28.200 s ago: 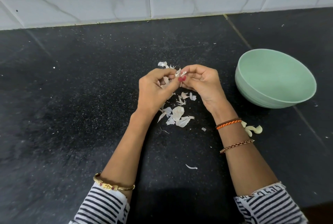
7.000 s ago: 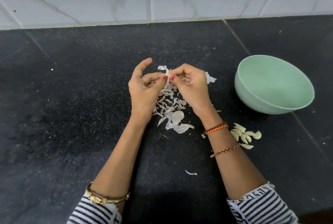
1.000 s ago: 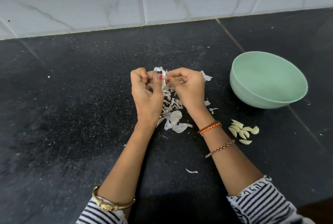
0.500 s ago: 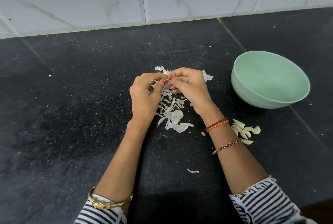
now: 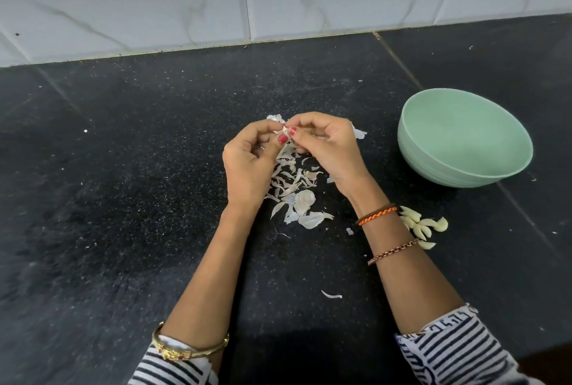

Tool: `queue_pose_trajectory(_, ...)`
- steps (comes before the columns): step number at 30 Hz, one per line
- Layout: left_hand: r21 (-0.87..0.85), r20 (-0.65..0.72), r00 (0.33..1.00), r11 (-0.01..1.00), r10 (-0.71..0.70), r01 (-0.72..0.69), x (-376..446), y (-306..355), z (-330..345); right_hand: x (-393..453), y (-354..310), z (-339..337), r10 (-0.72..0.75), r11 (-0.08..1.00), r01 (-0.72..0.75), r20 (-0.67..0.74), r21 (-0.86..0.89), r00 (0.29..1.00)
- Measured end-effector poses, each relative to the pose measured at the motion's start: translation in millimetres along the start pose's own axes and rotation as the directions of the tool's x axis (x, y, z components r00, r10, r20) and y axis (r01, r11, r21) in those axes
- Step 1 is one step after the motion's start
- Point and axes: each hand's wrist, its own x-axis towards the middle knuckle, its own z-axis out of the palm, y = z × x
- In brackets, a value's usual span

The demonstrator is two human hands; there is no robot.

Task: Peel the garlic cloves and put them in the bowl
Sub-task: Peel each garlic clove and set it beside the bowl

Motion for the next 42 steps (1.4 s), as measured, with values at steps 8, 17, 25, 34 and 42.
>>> queue_pose_trajectory(8, -0.276, -0.01, 0.993, 0.955, -0.118, 0.11, 1, 0, 1, 0, 1, 4, 0.039, 0.999, -0.041, 0.035, 0.033, 0.999)
queue_pose_trajectory(17, -0.257, -0.092, 0.99, 0.963, -0.103, 0.076, -1, 2, 10, 0, 1, 3, 0.089, 0.986, -0.103, 0.106, 0.128, 0.99)
queue_pose_trajectory(25, -0.195, -0.125, 0.992, 0.979, 0.027, -0.052, -6, 1, 17, -1, -9, -9, 0.146, 0.972, -0.184, 0.238, 0.149, 0.96)
queue_pose_trajectory(34, -0.026, -0.068, 0.994, 0.996, -0.087, 0.086, -3, 2, 6, 0, -6, -14, 0.131, 0.987, -0.137, 0.072, 0.086, 0.989)
queue_pose_trajectory(42, 0.118, 0.085, 0.996, 0.993, -0.018, 0.008, -2, 3, 2, 3, 2, -13, 0.035, 0.992, -0.034, 0.01, -0.121, 0.999)
